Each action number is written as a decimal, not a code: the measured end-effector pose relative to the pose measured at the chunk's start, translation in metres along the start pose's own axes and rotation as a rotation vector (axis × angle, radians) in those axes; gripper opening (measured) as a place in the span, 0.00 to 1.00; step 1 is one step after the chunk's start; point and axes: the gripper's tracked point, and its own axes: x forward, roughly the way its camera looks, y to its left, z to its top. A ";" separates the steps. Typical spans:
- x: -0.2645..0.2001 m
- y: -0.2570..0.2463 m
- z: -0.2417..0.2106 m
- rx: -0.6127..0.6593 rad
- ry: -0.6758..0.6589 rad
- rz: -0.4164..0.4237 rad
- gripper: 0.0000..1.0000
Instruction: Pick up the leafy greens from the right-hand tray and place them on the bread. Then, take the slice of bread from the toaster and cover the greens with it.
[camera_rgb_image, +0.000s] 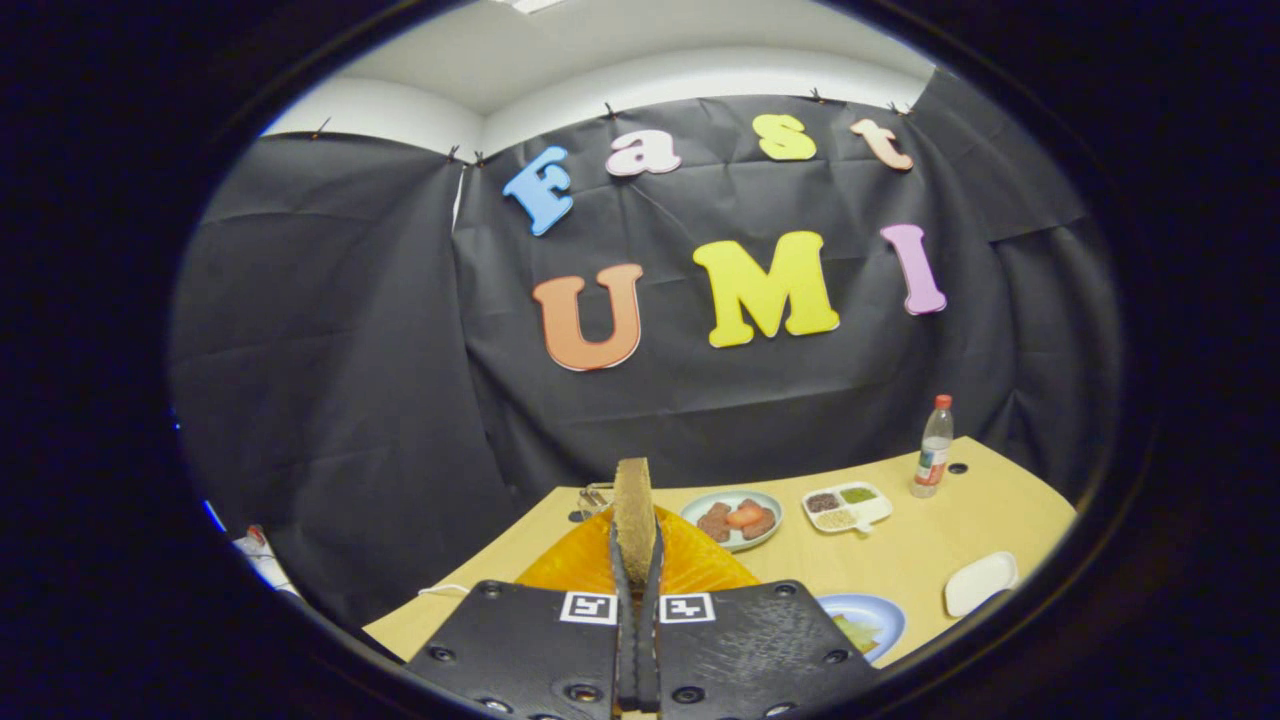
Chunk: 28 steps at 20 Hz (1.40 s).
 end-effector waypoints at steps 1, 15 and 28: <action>-0.004 -0.014 -0.003 0.001 0.004 -0.011 0.01; 0.018 -0.135 -0.132 0.228 0.215 -0.070 0.01; 0.019 -0.204 -0.193 0.322 0.339 -0.130 0.11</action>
